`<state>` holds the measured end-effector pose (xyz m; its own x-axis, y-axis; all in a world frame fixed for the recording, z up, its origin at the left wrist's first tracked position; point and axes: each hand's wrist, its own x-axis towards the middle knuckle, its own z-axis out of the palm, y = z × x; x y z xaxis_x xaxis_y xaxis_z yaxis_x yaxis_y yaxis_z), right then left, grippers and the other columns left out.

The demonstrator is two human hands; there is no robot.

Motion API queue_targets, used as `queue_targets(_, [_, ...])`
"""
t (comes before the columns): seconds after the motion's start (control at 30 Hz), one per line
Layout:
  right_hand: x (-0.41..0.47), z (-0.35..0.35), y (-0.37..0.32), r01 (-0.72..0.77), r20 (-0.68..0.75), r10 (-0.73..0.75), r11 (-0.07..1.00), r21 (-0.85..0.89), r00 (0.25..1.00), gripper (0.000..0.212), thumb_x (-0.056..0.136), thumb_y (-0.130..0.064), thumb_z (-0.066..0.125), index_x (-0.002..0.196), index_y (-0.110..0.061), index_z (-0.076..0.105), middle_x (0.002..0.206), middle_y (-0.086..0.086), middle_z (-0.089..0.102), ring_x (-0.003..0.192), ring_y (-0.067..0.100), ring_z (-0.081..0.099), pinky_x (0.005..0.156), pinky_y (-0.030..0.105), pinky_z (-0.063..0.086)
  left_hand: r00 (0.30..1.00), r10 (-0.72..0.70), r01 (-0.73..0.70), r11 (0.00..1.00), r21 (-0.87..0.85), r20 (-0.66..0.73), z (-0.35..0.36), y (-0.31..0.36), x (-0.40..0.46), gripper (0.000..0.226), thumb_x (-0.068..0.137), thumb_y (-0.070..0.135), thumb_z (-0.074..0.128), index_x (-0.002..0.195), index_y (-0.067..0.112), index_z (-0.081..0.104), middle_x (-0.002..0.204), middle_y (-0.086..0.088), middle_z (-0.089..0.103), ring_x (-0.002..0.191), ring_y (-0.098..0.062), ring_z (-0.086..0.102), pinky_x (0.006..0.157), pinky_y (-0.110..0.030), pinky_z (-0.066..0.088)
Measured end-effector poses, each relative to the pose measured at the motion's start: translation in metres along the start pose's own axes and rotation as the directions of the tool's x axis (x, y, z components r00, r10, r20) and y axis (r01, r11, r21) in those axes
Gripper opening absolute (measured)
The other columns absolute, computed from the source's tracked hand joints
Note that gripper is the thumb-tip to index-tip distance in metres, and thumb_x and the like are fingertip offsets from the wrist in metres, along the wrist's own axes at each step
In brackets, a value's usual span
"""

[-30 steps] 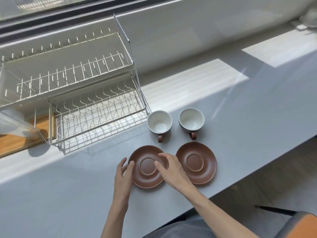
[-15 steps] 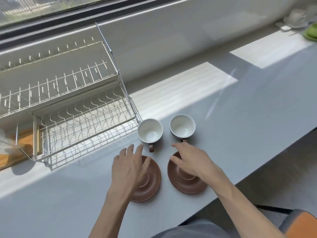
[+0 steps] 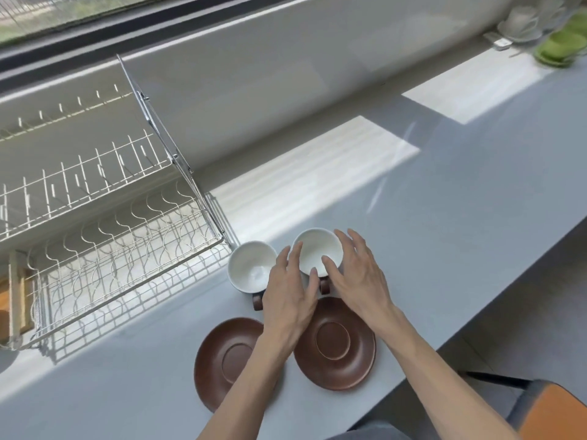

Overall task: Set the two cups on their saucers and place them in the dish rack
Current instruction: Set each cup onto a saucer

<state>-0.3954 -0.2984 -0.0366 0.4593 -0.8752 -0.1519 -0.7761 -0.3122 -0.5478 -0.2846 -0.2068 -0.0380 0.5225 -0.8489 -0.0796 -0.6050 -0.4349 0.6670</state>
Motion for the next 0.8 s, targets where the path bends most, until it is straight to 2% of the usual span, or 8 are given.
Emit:
queue_targets(0.1, [0.012, 0.006, 0.003, -0.052, 0.056, 0.047, 0.995, 0.091, 0.997, 0.060, 0.097, -0.046, 0.044, 0.150, -0.024, 0.026, 0.158, 0.001, 0.025, 0.135, 0.024, 0.043, 0.104, 0.041, 0.040, 0.995, -0.094, 0.097, 0.984, -0.149, 0.024, 0.006, 0.004, 0.002, 0.058, 0.100, 0.038, 0.048, 0.153, 0.023, 0.030, 0.157, 0.004, 0.038, 0.139, -0.014, 0.041, 0.102, -0.022, 0.032])
queue_targets(0.2, [0.025, 0.010, 0.003, -0.144, 0.142, 0.123, 0.978, 0.153, 0.982, 0.062, 0.099, -0.046, 0.041, 0.152, -0.020, 0.023, 0.158, 0.002, 0.030, 0.140, 0.023, 0.037, 0.111, 0.039, 0.031, 0.964, -0.230, 0.259, 0.923, -0.286, 0.131, 0.010, 0.003, 0.006, 0.065, 0.100, 0.043, 0.046, 0.157, 0.025, 0.021, 0.157, 0.008, 0.037, 0.138, -0.014, 0.044, 0.107, -0.024, 0.030])
queue_targets(0.27, [0.031, 0.010, 0.003, -0.209, 0.191, 0.170, 0.955, 0.210, 0.967, 0.061, 0.100, -0.047, 0.039, 0.152, -0.020, 0.026, 0.157, 0.003, 0.034, 0.142, 0.024, 0.035, 0.115, 0.039, 0.029, 0.916, -0.328, 0.397, 0.813, -0.426, 0.229, 0.011, 0.001, 0.011, 0.069, 0.096, 0.050, 0.045, 0.157, 0.030, 0.019, 0.151, 0.006, 0.046, 0.129, -0.016, 0.053, 0.114, -0.037, 0.037])
queue_targets(0.33, [0.035, 0.011, 0.005, -0.276, 0.228, 0.216, 0.920, 0.280, 0.949, 0.058, 0.100, -0.048, 0.038, 0.150, -0.021, 0.032, 0.154, 0.002, 0.039, 0.141, 0.024, 0.037, 0.116, 0.040, 0.030, 0.864, -0.390, 0.503, 0.648, -0.572, 0.317, 0.011, -0.001, 0.017, 0.061, 0.097, 0.045, 0.047, 0.153, 0.029, 0.031, 0.132, 0.002, 0.059, 0.117, -0.015, 0.060, 0.106, -0.046, 0.049])
queue_targets(0.43, [0.039, 0.010, 0.005, -0.359, 0.262, 0.272, 0.851, 0.384, 0.926, 0.059, 0.092, -0.058, 0.037, 0.142, -0.028, 0.045, 0.140, 0.003, 0.055, 0.128, 0.025, 0.051, 0.109, 0.045, 0.040, 0.842, -0.387, 0.535, 0.506, -0.676, 0.377, 0.004, 0.003, 0.025, 0.032, 0.104, 0.030, 0.043, 0.134, 0.027, 0.051, 0.119, 0.009, 0.061, 0.109, -0.007, 0.061, 0.095, -0.040, 0.057])
queue_targets(0.57, [0.037, 0.010, 0.008, -0.396, 0.276, 0.296, 0.791, 0.465, 0.915, 0.058, 0.086, -0.064, 0.037, 0.132, -0.032, 0.054, 0.129, 0.000, 0.061, 0.119, 0.021, 0.057, 0.101, 0.048, 0.048, 0.832, -0.394, 0.546, 0.457, -0.703, 0.390, 0.000, 0.006, 0.027, 0.025, 0.104, 0.026, 0.042, 0.124, 0.030, 0.056, 0.109, 0.016, 0.059, 0.108, -0.009, 0.061, 0.094, -0.042, 0.058])
queue_targets(0.7, [0.028, 0.007, 0.007, -0.400, 0.271, 0.299, 0.767, 0.502, 0.915, 0.062, 0.080, -0.068, 0.037, 0.129, -0.034, 0.056, 0.124, -0.001, 0.062, 0.115, 0.021, 0.059, 0.097, 0.048, 0.051, 0.841, -0.373, 0.535, 0.466, -0.705, 0.392, -0.004, 0.007, 0.020, 0.022, 0.104, 0.029, 0.042, 0.118, 0.031, 0.058, 0.108, 0.019, 0.058, 0.105, -0.004, 0.062, 0.094, -0.042, 0.058])
queue_targets(0.8, [0.018, 0.003, 0.008, -0.387, 0.254, 0.295, 0.760, 0.522, 0.921, 0.064, 0.077, -0.070, 0.037, 0.127, -0.036, 0.056, 0.122, -0.001, 0.062, 0.113, 0.023, 0.060, 0.096, 0.048, 0.052, 0.849, -0.357, 0.523, 0.467, -0.713, 0.389, -0.009, 0.008, 0.010, 0.032, 0.102, 0.036, 0.045, 0.129, 0.026, 0.058, 0.122, 0.009, 0.061, 0.110, -0.019, 0.068, 0.094, -0.042, 0.058])
